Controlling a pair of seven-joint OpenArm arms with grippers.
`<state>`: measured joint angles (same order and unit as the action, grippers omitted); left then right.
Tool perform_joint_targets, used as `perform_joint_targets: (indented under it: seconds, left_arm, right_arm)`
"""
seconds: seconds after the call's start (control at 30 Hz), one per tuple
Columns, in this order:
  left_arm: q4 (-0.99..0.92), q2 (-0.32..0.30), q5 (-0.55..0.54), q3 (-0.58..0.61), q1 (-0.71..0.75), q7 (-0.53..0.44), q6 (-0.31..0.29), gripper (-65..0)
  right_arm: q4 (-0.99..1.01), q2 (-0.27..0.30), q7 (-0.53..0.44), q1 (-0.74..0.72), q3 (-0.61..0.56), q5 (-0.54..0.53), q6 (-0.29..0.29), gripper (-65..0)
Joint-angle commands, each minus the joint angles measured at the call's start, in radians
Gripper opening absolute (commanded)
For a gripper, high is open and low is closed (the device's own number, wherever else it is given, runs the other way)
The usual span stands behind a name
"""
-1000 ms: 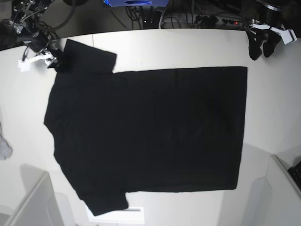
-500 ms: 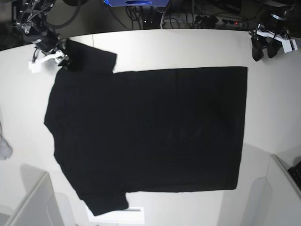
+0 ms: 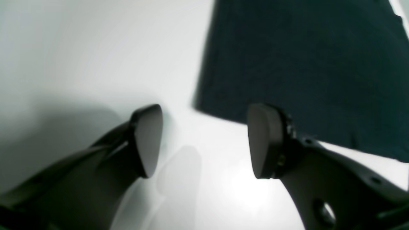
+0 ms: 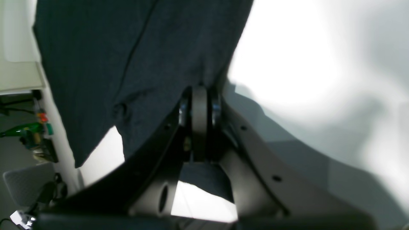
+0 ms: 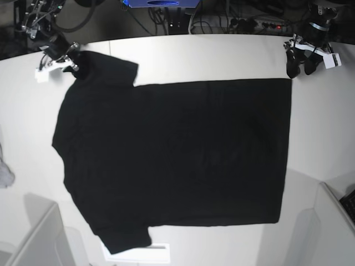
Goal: Fold the T-shirt properly
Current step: 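Move both grippers down to the shoulder corners of the black T-shirt, then grasp the shoulder corners with both grippers and pull them apart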
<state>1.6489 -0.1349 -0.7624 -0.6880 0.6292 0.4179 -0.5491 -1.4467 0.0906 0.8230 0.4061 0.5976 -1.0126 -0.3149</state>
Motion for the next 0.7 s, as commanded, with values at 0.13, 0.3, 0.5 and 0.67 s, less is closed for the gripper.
perform_joint_targets:
  seconds: [0.13, 0.3, 0.5, 0.67]
  left_arm:
    - [-0.037, -0.009, -0.013, 0.015, -0.03, -0.017, 0.045, -24.7]
    - [-0.111, -0.009, -0.013, 0.014, -0.091, 0.026, 0.067, -24.7]
    - [-0.137, -0.009, -0.004, 0.011, -0.187, 0.171, 0.067, -24.7]
    - [-0.137, -0.007, -0.004, 0.015, -0.196, 0.171, 0.067, -24.8]
  right_arm:
    - [0.019, 0.013, 0.052, 0.015, -0.008, 0.105, 0.038, -65.0]
    - [0.019, 0.015, 0.052, 0.015, -0.005, 0.105, 0.038, -65.0]
    - [0.019, 0.015, 0.052, 0.017, -0.006, 0.105, 0.038, -65.0]
    - [0.016, 0.015, 0.052, 0.018, -0.008, 0.105, 0.038, -65.0]
